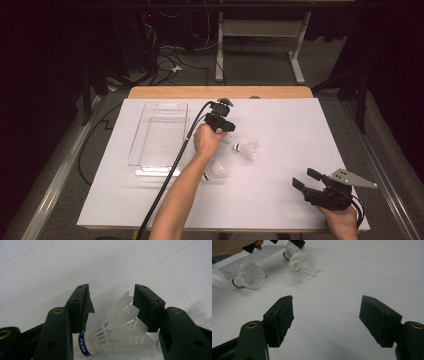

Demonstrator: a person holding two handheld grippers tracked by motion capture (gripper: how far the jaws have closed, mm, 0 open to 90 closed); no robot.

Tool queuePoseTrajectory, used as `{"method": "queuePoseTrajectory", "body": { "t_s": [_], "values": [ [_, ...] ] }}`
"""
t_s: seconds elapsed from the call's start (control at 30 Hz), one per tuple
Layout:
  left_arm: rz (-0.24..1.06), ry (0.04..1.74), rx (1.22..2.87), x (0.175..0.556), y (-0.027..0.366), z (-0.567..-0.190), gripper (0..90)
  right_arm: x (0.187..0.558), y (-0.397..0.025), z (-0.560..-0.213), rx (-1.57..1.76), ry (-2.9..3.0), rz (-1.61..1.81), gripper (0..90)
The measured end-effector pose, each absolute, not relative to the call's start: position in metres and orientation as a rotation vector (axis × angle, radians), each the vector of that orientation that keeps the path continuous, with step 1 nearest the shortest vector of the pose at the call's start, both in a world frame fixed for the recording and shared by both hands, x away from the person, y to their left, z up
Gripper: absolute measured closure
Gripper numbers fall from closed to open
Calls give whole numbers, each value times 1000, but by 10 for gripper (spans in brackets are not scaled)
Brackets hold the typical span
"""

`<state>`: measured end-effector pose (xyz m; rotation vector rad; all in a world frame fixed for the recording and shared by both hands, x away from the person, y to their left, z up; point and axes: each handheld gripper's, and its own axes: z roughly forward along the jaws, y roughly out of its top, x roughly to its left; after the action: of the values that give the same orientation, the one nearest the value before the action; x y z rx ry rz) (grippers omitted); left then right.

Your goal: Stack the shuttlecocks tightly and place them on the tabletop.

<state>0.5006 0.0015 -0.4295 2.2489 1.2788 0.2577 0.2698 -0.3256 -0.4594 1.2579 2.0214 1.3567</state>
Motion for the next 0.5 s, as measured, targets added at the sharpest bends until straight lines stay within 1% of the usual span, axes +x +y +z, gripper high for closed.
{"method": "queuePoseTrajectory", "body": {
  "t_s": [0.2, 0.5],
  "values": [
    [247, 1296, 2249, 503, 4, -430, 477, 270, -326, -459, 1261, 2021, 1356, 276],
    [251, 1270, 2247, 500, 2, -427, 457, 270, -326, -460, 1260, 2021, 1355, 276]
  ]
}}
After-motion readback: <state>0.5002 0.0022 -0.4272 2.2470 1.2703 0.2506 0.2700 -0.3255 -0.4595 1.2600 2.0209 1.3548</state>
